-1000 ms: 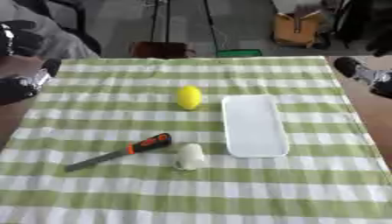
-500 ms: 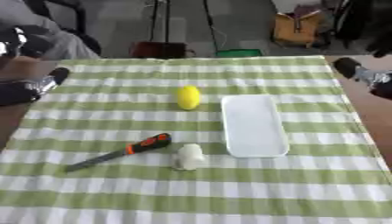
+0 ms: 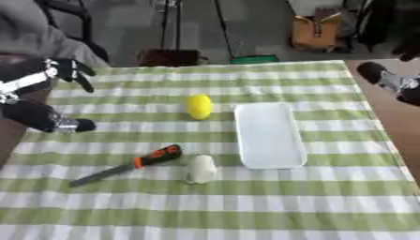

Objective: Pick up objects on the table and place them in the box.

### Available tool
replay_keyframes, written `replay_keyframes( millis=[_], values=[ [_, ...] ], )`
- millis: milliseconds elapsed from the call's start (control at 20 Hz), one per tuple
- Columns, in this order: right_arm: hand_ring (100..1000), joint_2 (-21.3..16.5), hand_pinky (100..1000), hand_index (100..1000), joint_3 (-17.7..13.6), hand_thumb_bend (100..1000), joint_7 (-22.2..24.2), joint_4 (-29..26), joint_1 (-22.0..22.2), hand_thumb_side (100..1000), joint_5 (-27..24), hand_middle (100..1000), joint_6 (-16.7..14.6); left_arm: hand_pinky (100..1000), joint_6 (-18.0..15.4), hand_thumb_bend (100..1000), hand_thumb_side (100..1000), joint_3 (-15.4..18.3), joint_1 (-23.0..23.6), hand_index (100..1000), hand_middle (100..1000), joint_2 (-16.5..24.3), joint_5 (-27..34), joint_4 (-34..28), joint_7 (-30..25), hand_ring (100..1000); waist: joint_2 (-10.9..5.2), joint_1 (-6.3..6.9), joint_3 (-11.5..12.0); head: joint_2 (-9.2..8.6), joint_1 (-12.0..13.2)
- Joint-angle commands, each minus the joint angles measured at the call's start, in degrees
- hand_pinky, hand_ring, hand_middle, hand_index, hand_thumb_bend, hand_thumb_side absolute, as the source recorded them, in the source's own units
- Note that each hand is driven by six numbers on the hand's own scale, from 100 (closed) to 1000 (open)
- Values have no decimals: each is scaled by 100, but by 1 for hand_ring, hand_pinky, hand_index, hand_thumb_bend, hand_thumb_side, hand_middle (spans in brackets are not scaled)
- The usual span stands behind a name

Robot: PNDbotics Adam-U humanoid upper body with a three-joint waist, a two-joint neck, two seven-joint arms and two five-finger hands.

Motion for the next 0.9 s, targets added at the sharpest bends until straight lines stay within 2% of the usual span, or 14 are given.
replay_keyframes(
  millis=[50,250,600,850,900],
  values=[
    [578,-219,537,851,-16,686,28,-89,-52,519,5,671,-14,848,27,712,569,-271,-248,698,852,124,-279,292,-230,832,-96,-5,-6,28,-12],
    [578,-215,537,850,-9,686,35,-87,-55,520,-1,671,-16,849,21,727,574,-553,-483,694,850,-198,-703,802,-231,835,-105,-8,-17,34,-11],
    [578,-201,537,850,-1,686,44,-88,-57,520,-1,671,-17,864,-171,755,522,-950,-839,692,851,-759,-1282,1587,-85,851,-125,-20,-47,37,-1],
    [578,-196,537,851,1,685,43,-89,-56,520,-8,671,-20,865,-367,744,507,-1080,-974,688,851,-1010,-1422,1890,-21,851,-135,-26,-54,48,-8],
    [578,-195,537,851,1,685,44,-89,-56,520,-9,671,-20,871,-393,728,480,-1096,-988,697,853,-1036,-1432,1917,-19,854,-137,-26,-55,48,-7]
  ],
)
